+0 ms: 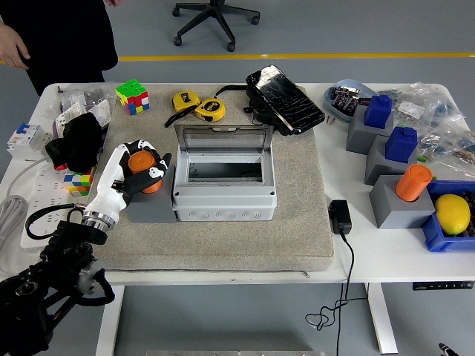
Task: Fetch the battery,place it into the box,close the lid of the box
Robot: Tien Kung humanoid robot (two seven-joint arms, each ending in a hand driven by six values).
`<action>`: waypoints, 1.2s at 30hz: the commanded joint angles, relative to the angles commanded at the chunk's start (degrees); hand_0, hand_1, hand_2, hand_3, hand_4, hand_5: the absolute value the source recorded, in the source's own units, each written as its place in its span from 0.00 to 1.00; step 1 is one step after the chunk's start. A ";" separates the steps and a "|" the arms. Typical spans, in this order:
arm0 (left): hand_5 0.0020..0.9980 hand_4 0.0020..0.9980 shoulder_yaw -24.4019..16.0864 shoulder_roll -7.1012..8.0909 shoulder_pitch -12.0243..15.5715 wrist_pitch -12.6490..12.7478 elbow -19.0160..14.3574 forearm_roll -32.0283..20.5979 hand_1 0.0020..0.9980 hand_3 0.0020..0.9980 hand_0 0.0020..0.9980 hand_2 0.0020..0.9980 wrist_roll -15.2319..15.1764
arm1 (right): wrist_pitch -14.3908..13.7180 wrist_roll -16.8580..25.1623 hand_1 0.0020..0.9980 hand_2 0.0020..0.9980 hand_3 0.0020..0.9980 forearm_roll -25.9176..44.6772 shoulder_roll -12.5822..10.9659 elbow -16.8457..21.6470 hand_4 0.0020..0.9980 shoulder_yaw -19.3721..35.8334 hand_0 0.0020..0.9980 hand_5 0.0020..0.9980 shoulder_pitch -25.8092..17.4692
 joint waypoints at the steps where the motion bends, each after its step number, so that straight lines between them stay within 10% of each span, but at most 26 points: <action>1: 0.00 0.00 0.05 -0.07 -0.04 -0.08 -0.01 0.01 0.09 0.18 0.13 0.12 -0.02 | -0.01 0.03 0.56 0.51 0.47 0.01 0.01 0.00 0.83 0.00 0.57 0.38 0.00; 9: 0.00 0.00 -1.91 0.11 -0.12 0.42 -1.49 2.68 0.09 0.18 0.13 0.12 0.22 | -0.13 0.26 0.56 0.51 0.47 0.10 0.09 -0.01 0.83 0.07 0.57 0.38 -0.06; 18: 0.00 0.00 -7.21 2.20 -0.34 3.84 -10.25 19.69 0.08 0.16 0.12 0.11 6.13 | -0.18 0.36 0.56 0.51 0.46 0.14 0.09 -0.07 0.83 0.33 0.57 0.38 0.01; 28: 0.00 0.00 3.62 5.77 -7.54 10.29 -20.69 41.97 0.07 0.17 0.13 0.10 26.25 | -0.32 0.45 0.56 0.51 0.46 0.09 -0.07 -0.06 0.83 0.54 0.57 0.38 0.11; 36: 0.00 0.00 13.04 3.23 -14.53 10.14 -19.38 49.35 0.08 0.18 0.13 0.10 40.43 | -0.34 0.40 0.56 0.51 0.47 0.18 -0.19 -0.08 0.83 0.44 0.57 0.38 0.15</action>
